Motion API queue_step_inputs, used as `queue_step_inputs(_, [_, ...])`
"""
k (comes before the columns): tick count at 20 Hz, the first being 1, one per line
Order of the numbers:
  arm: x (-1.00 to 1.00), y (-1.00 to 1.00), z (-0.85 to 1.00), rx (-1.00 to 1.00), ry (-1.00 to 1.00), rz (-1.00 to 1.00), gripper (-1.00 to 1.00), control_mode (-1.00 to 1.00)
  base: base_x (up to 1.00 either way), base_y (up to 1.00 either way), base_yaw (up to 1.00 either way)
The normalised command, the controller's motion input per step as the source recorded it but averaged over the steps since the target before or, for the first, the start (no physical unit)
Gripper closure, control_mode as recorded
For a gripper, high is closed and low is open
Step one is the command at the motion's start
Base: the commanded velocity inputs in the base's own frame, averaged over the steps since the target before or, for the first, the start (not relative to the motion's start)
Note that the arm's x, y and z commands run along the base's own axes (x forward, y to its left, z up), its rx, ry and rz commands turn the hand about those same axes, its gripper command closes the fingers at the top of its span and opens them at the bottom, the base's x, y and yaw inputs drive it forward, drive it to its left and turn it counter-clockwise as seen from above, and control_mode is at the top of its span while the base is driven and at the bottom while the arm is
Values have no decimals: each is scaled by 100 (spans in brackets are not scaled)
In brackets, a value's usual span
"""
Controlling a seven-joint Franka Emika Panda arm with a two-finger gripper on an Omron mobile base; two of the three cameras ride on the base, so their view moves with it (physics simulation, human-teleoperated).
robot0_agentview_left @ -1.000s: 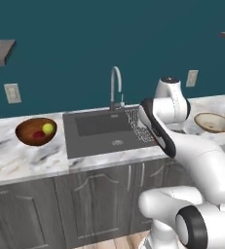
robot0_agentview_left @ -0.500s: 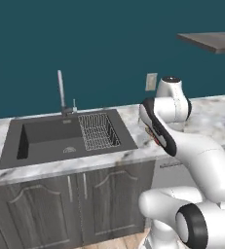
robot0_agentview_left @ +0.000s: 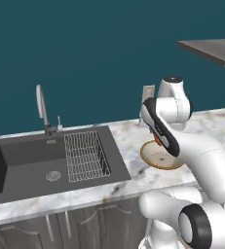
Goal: Pick the pears from the cabinet and place them in one bowl. Pick the sweet potato from the sink and place it in the other bowl.
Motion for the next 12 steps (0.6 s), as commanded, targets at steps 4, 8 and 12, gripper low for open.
queue_step_inputs(4, [0, 0, 0, 0, 0, 0, 100, 100, 52, -21, 4])
queue_step_inputs(8, [0, 0, 0, 0, 0, 0, 100, 100, 1, -6, 2])
queue_step_inputs(12, [0, 0, 0, 0, 0, 0, 100, 100, 0, 0, 0])
